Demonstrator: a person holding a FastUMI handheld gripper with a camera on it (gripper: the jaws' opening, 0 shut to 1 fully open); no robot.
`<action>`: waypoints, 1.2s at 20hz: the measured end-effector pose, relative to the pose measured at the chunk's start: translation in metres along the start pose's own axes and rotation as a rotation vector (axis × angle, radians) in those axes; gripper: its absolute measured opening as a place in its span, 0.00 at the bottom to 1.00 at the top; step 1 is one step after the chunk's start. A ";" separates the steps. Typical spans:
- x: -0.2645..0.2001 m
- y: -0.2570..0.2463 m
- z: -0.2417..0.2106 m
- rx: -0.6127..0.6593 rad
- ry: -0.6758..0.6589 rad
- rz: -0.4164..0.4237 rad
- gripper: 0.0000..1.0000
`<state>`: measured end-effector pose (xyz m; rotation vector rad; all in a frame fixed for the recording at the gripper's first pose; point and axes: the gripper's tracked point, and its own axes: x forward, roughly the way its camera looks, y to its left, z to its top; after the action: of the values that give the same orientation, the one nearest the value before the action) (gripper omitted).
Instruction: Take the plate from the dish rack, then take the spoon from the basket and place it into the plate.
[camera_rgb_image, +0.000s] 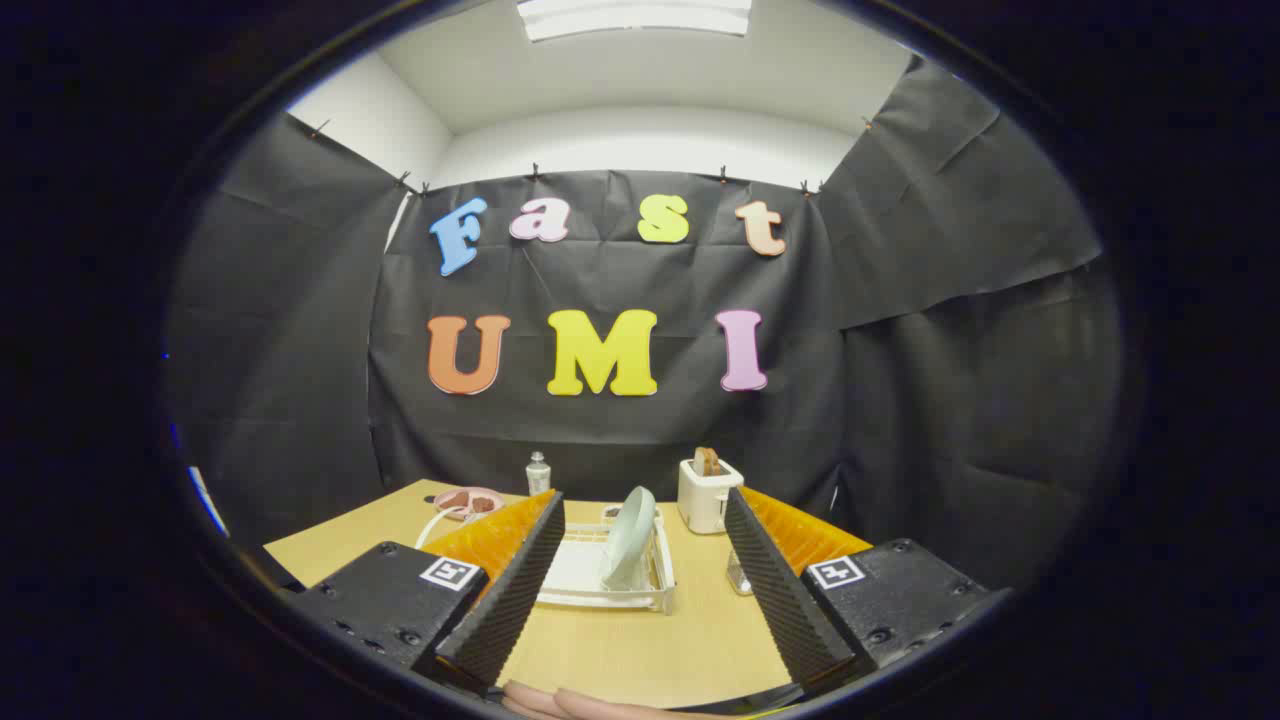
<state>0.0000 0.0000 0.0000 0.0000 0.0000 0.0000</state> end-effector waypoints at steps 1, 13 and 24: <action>0.002 -0.001 0.001 0.004 0.003 -0.003 1.00; 0.019 -0.010 -0.011 0.046 0.050 -0.023 1.00; 0.123 -0.011 -0.005 -0.039 0.158 -0.111 1.00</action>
<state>0.1227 -0.0107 -0.0054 -0.0389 0.1576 -0.1112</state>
